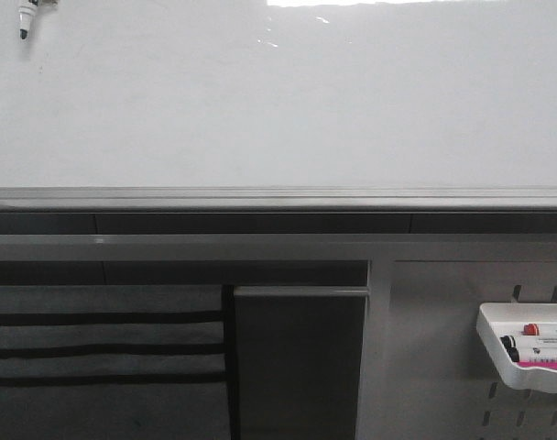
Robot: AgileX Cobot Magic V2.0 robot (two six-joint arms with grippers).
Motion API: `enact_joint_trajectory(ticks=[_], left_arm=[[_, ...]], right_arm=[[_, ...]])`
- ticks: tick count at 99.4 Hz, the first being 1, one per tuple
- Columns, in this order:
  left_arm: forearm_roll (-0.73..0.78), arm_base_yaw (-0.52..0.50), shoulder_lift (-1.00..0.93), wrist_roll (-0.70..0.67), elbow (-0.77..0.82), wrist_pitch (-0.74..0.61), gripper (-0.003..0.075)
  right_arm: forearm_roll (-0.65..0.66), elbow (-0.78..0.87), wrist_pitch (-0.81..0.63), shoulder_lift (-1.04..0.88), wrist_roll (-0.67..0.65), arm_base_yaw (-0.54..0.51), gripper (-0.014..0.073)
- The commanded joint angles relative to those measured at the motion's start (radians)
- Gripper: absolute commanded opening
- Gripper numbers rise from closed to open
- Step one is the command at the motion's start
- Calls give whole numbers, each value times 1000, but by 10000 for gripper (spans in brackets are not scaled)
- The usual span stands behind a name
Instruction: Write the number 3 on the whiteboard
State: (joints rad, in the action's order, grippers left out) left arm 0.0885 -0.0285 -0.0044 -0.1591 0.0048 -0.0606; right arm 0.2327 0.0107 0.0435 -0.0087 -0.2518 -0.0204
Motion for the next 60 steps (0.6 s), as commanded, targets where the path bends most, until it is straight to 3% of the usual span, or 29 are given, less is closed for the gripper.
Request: enact_joint_trajectory(ticks=[1, 10, 26, 60], left_arm=[[4, -2, -26, -3, -9, -84, -20], [4, -2, -23, -3, -56, -63, -20], [4, -2, 45, -3, -242, 92, -20], [4, -2, 405, 6, -628, 473, -20]], right_arm=[[-25, 11, -105, -15, 2, -4, -69], [-50, -33, -88, -11, 2, -4, -69], [-53, -198, 31, 51, 2, -2, -69], [-55, -619, 415, 434, 36, -2, -69]])
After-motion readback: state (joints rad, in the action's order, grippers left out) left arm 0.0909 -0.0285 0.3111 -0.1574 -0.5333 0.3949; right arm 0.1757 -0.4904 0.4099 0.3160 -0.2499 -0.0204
